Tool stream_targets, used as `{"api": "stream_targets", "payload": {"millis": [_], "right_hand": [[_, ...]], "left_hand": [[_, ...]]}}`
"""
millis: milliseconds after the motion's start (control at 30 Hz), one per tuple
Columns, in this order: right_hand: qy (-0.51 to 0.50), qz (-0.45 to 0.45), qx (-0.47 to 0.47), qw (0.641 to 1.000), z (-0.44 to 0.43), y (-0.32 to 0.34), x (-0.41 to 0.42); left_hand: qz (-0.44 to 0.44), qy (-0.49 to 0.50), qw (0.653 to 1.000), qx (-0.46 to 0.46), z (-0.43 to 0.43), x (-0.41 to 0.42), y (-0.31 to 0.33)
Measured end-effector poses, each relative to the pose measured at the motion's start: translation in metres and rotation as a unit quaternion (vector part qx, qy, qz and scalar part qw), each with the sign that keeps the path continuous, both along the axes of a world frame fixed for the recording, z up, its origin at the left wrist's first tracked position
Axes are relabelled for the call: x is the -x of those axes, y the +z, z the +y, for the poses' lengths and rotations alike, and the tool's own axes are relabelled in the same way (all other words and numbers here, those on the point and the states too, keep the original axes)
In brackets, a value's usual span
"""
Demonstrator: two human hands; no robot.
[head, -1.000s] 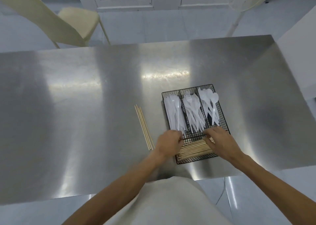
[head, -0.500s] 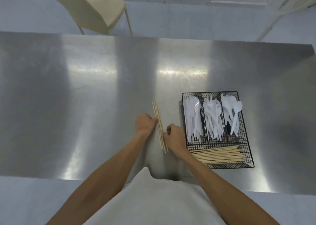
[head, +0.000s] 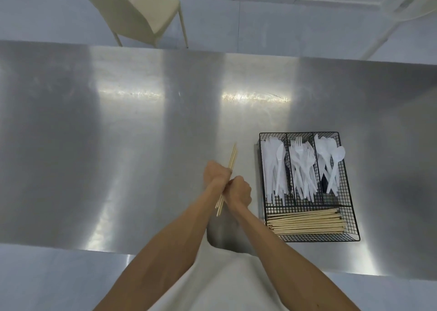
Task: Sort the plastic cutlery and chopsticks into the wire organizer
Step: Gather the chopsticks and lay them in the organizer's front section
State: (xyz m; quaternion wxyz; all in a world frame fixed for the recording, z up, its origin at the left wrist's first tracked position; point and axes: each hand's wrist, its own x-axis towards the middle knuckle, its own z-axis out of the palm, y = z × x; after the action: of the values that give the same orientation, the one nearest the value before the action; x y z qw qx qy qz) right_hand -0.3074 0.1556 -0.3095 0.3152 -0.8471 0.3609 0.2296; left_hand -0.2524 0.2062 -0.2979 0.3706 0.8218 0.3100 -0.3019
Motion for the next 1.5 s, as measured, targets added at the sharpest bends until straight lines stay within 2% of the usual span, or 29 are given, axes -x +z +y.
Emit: {"api": "stream_targets", "payload": {"millis": [333,567,733,867,967,1167,1300,1500], "right_hand": [[-0.084,-0.017,-0.049,0.995,-0.009,-0.005,0.006],[-0.101,-0.037,-0.056,0.993,-0.025,-0.009,0.009],[-0.027,-0.048,-0.017,0.998,-0.03,-0.008,0.011],[0.098,-0.05,0.078,0.991,-0.023,-0.007,0.015],[0.121,-0.052,0.129,0.983,-0.02,-0.007,0.018],[0.151,-0.027,0.135,0.979,-0.024,-0.007,0.013],[0.233,-0.045,0.172,0.956,-0.029,-0.009,0.013],[0.237,-0.032,0.156,0.958,-0.022,-0.003,0.01]], "left_hand": [[-0.027,-0.059,0.998,-0.012,0.005,-0.001,0.001],[-0.052,-0.038,0.998,-0.009,0.002,0.011,0.0],[-0.054,-0.011,0.998,-0.005,-0.001,0.018,-0.001],[-0.056,-0.006,0.998,-0.016,-0.003,0.023,-0.001],[-0.059,-0.026,0.997,-0.035,-0.003,0.026,0.001],[-0.044,-0.084,0.994,-0.048,-0.004,0.025,0.005],[-0.053,-0.109,0.991,-0.052,0.0,0.026,0.004],[-0.066,-0.039,0.997,-0.008,0.026,0.025,-0.002]]}}
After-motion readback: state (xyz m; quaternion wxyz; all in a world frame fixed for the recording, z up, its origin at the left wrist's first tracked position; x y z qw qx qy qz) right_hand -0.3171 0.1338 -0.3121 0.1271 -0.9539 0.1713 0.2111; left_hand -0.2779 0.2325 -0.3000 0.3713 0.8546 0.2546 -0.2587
